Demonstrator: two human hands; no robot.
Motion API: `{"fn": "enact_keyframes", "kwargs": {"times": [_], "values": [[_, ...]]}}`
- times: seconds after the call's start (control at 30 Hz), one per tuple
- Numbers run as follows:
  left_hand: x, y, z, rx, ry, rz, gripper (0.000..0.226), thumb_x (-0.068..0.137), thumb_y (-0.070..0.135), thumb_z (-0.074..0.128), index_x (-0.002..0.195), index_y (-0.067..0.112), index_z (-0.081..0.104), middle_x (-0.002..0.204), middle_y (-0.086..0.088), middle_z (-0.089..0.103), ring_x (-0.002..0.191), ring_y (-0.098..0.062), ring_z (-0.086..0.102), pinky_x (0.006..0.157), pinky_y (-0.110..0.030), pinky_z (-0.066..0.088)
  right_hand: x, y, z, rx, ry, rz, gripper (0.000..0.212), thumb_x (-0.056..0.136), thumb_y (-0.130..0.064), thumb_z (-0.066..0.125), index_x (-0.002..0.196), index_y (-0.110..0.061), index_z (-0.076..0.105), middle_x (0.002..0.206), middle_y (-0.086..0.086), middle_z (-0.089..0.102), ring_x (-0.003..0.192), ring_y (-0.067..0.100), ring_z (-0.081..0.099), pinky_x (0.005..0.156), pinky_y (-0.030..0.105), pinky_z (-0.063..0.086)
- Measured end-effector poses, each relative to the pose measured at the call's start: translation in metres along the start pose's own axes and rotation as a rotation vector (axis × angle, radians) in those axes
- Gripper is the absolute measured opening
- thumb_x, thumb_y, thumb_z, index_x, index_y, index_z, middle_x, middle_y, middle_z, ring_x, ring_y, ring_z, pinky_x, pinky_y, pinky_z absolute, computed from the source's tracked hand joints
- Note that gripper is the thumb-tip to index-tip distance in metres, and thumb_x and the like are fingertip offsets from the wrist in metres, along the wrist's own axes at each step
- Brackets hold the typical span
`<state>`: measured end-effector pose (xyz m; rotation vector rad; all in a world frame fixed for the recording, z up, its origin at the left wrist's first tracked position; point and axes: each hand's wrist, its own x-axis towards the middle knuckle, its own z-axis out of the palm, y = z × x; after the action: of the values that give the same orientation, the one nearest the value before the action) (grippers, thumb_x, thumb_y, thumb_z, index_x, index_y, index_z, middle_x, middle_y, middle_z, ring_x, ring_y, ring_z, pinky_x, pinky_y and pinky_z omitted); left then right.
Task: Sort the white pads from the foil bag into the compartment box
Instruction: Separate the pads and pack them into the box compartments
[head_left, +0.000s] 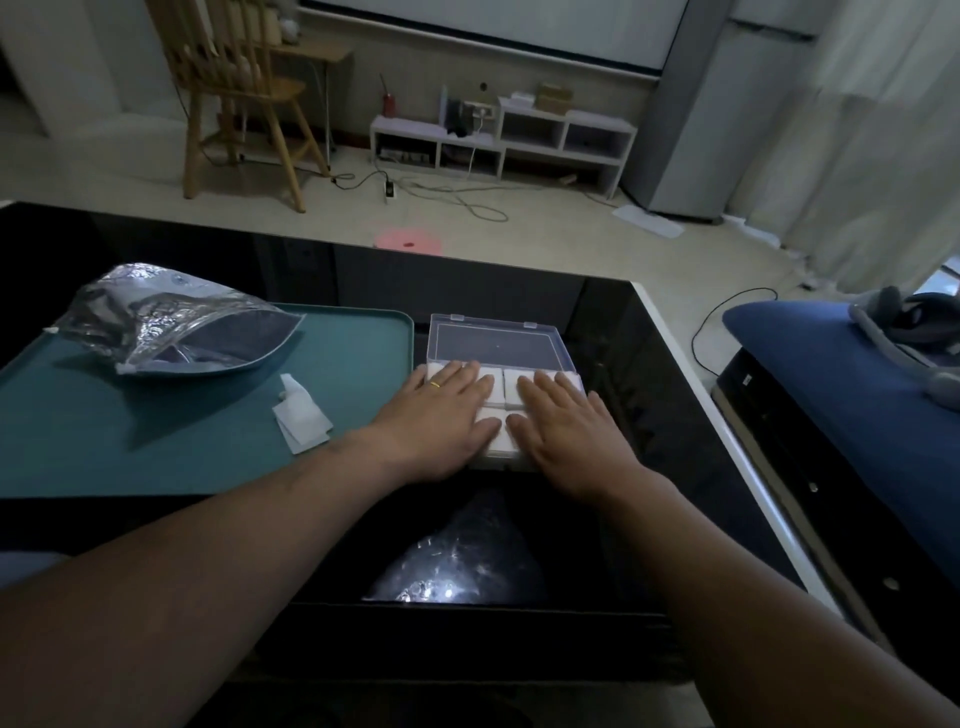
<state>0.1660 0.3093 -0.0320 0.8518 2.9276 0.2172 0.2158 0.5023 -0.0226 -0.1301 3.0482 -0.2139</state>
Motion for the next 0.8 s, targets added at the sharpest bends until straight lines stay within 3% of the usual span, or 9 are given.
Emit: {"fn": "enact_keyframes", "kwargs": {"times": [0.27,0.6,0.8], "values": [[-0.008,0.003,-0.006,-0.030,-0.027,-0.015,0.066,0.106,0.054,0.021,0.164,0.026,0.006,0.173,0.001,-0.002,0.158,-0.016,-0.004,0.126,-0.052,0.001,0.003,-0.001,0.002,-0.043,-0.046,0.019,0.068,0.109,-0.056,0.018,0.168,-0.027,0.002,0.176,-0.002,-0.003,0.162,0.018,-0.008,0.129,0.050,-0.002],[-0.005,-0.001,-0.010,-0.080,0.035,-0.006,0.067,0.104,0.062,0.017,0.163,0.031,0.012,0.173,0.003,0.000,0.158,-0.017,-0.008,0.125,-0.055,-0.004,0.006,-0.003,-0.003,-0.042,0.047,0.050,0.067,0.108,-0.057,0.019,0.167,-0.030,0.004,0.176,0.001,-0.004,0.161,0.019,-0.009,0.128,0.056,-0.003],[-0.002,-0.004,-0.010,-0.095,-0.012,0.017,0.068,0.101,0.070,0.019,0.162,0.039,0.013,0.172,0.008,0.003,0.158,-0.015,-0.003,0.125,-0.053,0.000,0.008,-0.002,0.002,-0.071,-0.027,0.042,0.068,0.108,-0.058,0.015,0.167,-0.029,0.001,0.176,0.003,-0.009,0.161,0.021,-0.012,0.129,0.056,-0.002]]}}
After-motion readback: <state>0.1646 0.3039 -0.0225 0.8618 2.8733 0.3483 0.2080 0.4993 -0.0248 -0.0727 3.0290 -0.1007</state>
